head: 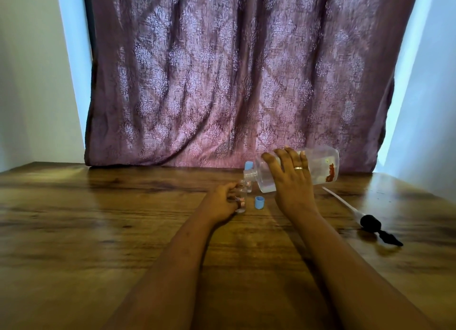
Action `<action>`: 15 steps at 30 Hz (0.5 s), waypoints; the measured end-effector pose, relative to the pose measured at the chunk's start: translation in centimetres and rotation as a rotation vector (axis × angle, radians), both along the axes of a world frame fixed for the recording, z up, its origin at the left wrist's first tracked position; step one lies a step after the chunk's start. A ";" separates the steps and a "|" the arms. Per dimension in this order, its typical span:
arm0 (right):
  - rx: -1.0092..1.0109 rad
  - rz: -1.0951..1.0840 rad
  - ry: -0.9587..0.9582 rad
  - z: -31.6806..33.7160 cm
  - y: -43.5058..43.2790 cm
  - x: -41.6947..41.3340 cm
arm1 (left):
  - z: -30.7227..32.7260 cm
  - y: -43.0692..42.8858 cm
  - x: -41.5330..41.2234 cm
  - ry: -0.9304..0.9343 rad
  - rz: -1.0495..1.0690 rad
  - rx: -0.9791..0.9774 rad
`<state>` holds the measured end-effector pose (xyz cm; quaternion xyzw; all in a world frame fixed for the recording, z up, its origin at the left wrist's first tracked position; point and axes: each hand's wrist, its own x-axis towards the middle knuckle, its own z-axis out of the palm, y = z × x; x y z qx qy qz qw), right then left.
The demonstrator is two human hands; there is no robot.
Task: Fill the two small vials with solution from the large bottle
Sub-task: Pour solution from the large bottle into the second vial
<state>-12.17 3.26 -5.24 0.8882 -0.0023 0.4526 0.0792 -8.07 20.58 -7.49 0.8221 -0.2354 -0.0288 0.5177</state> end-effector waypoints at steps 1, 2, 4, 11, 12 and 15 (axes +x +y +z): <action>0.000 -0.002 -0.002 0.0 0.0 0.0 | 0.0 0.0 0.0 0.004 -0.003 0.000; 0.002 -0.003 -0.004 0.0 0.0 0.0 | -0.1 0.0 0.1 0.005 -0.005 0.001; 0.006 0.000 -0.009 0.0 0.0 0.0 | -0.1 0.0 0.2 0.004 -0.014 -0.002; -0.002 0.009 -0.013 0.0 0.0 0.0 | 0.0 0.0 0.1 0.014 -0.023 0.001; -0.001 0.012 -0.010 0.0 0.0 0.0 | 0.0 0.0 0.2 0.012 -0.024 0.005; 0.013 0.017 -0.020 0.0 -0.1 0.0 | -0.1 0.0 0.1 0.009 -0.016 0.003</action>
